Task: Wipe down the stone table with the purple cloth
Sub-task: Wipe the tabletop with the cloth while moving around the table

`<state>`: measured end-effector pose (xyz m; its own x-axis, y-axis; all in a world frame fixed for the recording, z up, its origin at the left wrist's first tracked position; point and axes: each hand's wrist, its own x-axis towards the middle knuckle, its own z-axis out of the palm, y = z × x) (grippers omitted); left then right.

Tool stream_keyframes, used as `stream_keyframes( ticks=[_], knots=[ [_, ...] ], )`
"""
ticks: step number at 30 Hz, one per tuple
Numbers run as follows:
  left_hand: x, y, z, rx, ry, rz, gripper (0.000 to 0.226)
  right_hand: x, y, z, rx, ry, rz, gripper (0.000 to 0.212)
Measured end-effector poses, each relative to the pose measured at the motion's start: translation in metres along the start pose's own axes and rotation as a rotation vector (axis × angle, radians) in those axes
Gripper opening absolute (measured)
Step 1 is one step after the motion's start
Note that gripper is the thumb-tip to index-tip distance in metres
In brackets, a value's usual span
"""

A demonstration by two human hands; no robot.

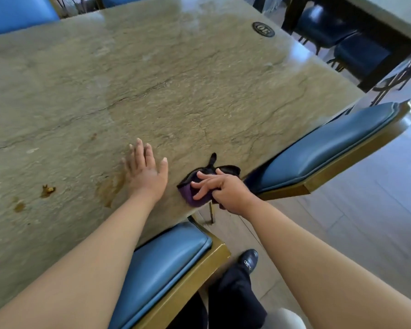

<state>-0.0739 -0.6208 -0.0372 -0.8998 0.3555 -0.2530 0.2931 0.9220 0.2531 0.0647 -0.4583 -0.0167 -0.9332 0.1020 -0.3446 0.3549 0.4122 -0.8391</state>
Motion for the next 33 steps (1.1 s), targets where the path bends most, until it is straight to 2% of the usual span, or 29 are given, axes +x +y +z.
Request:
stream_keyframes(
  ticks=[3,5,8,10,16,18,20,24,26,28,29,31,33],
  knots=[
    [-0.001,0.018,-0.003,0.032,-0.001,0.133,0.061,-0.019,0.012,-0.003,0.011,0.081,0.069,0.051],
    [0.003,0.027,0.0,0.083,-0.027,0.246,0.06,-0.019,0.017,-0.006,-0.049,0.2,0.06,0.05],
    [0.011,0.028,0.011,0.129,-0.027,0.244,0.058,-0.008,0.015,-0.008,-0.199,0.269,-0.01,0.055],
    [0.01,0.026,0.019,0.167,0.039,0.254,0.058,0.005,0.013,-0.011,-0.269,0.268,0.008,0.061],
    [0.009,0.024,0.027,0.183,0.15,0.281,0.061,0.06,0.02,-0.047,-0.46,0.432,0.324,0.065],
    [0.009,0.024,0.028,0.177,0.157,0.29,0.065,0.074,0.02,-0.056,-0.509,0.454,0.446,0.068],
    [0.009,0.025,0.028,0.171,0.156,0.299,0.068,0.081,0.018,-0.055,-0.559,0.434,0.485,0.07],
    [0.012,0.021,0.024,0.056,0.16,0.329,0.071,0.064,0.009,-0.029,-0.715,0.3,0.302,0.072],
    [0.012,0.019,0.023,-0.199,0.183,0.339,0.071,0.049,0.003,-0.006,-0.743,0.229,0.212,0.073],
    [0.013,0.014,0.015,-0.537,0.187,0.284,0.064,0.04,-0.006,0.017,-0.752,0.157,0.122,0.073],
    [0.014,0.009,0.009,-0.63,0.2,0.254,0.061,0.038,-0.009,0.027,-0.764,0.114,0.066,0.073],
    [0.017,-0.01,-0.003,-0.589,0.262,0.238,0.057,0.038,-0.015,0.039,-0.801,0.035,-0.049,0.071],
    [0.023,-0.037,-0.012,-0.405,0.353,0.243,0.059,0.043,-0.017,0.039,-0.818,0.002,-0.109,0.069]
  ],
)
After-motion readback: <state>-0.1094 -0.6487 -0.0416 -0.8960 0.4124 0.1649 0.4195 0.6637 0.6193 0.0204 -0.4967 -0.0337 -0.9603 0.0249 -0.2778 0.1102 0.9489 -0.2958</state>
